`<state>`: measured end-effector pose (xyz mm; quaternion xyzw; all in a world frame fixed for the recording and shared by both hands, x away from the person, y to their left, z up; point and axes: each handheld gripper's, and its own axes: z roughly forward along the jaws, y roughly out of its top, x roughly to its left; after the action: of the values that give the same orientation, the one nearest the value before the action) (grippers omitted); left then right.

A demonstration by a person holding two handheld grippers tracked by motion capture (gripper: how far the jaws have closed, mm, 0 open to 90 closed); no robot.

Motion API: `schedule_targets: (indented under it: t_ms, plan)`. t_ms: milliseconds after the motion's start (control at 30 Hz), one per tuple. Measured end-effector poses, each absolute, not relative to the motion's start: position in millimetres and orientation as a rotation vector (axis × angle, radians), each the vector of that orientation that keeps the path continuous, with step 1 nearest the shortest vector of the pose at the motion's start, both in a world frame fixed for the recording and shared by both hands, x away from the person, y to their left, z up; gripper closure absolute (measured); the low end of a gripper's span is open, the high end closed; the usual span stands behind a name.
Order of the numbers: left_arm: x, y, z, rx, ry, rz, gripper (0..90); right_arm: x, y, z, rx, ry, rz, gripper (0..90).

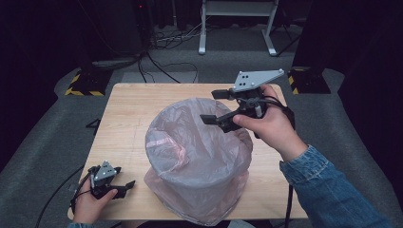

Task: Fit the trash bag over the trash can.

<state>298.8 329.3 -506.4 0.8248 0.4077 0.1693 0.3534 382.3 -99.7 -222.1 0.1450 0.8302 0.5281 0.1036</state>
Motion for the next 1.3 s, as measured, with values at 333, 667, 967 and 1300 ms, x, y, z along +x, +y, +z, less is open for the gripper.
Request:
schedule_targets:
  t_ms: [333,667,967,1300]
  plan:
    - [299,329,-507,2.131,1.052,0.436,19.4,383,-79,-230,0.432,2.504,1.497,18.7]
    - [299,329,-507,2.131,1.052,0.436,19.4,386,-65,-234,0.420,2.586,1.318,20.1]
    - [299,329,-507,2.131,1.052,0.436,19.4,383,-53,-228,0.404,2.600,1.255,20.5]
    - [299,329,-507,2.131,1.052,0.436,19.4,382,-25,-243,0.374,2.659,1.198,20.1]
